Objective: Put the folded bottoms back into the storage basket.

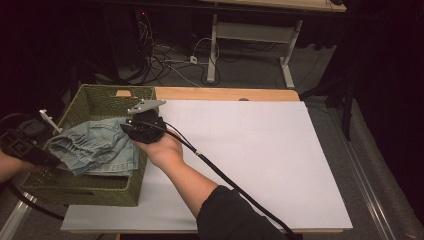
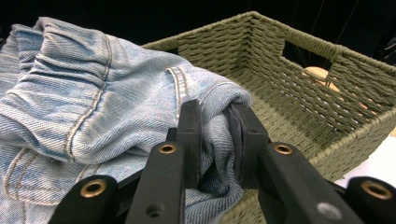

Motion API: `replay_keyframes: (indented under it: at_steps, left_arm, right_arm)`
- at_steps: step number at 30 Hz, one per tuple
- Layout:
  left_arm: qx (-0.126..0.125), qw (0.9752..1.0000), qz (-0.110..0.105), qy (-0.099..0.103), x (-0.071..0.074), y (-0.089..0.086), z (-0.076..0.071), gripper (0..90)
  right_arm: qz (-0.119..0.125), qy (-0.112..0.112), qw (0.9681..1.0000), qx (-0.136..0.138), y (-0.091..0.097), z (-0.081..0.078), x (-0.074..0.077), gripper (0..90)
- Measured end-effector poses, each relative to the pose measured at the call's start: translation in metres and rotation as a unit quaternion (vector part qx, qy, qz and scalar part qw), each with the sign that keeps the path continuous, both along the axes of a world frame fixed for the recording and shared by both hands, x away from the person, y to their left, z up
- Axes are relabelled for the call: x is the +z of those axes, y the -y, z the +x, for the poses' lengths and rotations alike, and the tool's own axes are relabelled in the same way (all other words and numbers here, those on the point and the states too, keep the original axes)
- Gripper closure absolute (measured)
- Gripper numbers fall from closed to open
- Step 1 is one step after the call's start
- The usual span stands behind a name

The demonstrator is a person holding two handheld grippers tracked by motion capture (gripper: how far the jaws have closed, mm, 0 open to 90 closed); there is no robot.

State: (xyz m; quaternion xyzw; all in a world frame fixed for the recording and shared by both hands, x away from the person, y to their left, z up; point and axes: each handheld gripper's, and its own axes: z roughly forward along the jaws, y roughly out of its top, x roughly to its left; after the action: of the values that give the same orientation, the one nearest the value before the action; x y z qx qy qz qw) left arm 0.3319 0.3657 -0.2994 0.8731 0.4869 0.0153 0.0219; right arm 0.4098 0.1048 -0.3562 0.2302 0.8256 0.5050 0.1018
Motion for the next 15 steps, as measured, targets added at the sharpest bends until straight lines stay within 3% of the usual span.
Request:
replay_keyframes:
  at_steps: [6,15]
  left_arm:
    - [0.014,0.9999,0.002,0.007,-0.002,-0.009,0.013,78.0]
    - [0.028,0.9990,-0.001,0.035,0.004,-0.021,0.024,78.0]
  right_arm:
    - [-0.004,-0.005,1.0000,-0.008,-0.010,0.014,-0.006,76.9]
    - [-0.004,-0.002,0.9999,-0.014,-0.023,0.034,-0.005,76.6]
